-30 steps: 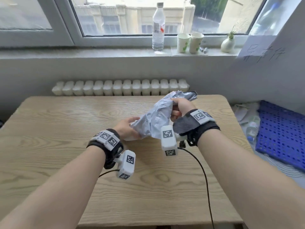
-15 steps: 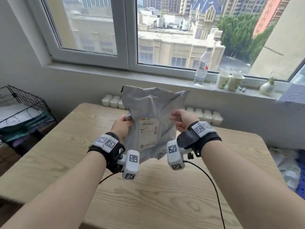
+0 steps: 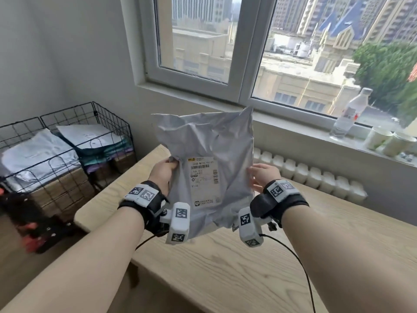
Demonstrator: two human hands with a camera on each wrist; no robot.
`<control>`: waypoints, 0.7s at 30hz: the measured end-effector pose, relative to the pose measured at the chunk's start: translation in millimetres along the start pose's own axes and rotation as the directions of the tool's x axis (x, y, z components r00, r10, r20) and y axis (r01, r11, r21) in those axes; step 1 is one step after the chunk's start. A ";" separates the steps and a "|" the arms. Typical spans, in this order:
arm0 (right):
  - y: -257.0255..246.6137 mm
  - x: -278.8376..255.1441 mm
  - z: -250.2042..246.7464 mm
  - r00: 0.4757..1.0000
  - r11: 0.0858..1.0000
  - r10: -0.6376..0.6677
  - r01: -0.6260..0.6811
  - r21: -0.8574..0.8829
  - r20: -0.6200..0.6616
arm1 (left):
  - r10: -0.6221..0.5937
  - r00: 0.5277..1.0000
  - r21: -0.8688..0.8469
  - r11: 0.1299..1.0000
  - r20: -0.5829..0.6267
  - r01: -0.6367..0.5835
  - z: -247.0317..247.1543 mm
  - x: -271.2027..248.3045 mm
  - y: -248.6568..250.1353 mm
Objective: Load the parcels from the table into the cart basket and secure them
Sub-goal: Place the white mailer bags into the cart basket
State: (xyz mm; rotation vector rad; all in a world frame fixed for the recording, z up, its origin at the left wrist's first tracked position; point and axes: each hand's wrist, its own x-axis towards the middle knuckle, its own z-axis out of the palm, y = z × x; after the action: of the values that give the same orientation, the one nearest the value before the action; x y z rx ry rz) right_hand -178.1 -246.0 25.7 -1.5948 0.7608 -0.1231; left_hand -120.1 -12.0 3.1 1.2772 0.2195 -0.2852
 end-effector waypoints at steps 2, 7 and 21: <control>-2.0 -2.1 26.7 1.000 1.000 -0.013 0.014 -0.022 0.005 | 0.009 0.999 -0.010 1.000 -0.031 -0.010 -27.1 -1.3 9.3; -7.9 -10.8 98.6 0.999 1.000 -0.027 0.027 -0.004 0.017 | 0.122 0.972 0.191 0.978 -0.200 -0.083 -111.7 9.1 30.0; -19.0 -42.1 287.8 0.841 0.884 0.073 0.194 -0.426 0.535 | 0.108 0.834 0.208 0.978 -0.541 0.009 -310.8 55.2 103.0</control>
State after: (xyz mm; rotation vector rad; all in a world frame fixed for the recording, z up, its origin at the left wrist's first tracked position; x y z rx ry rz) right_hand -60.5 19.6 2.1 -1.9842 0.2940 0.4907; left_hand -35.1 308.8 -6.9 1.5477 0.6648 0.1226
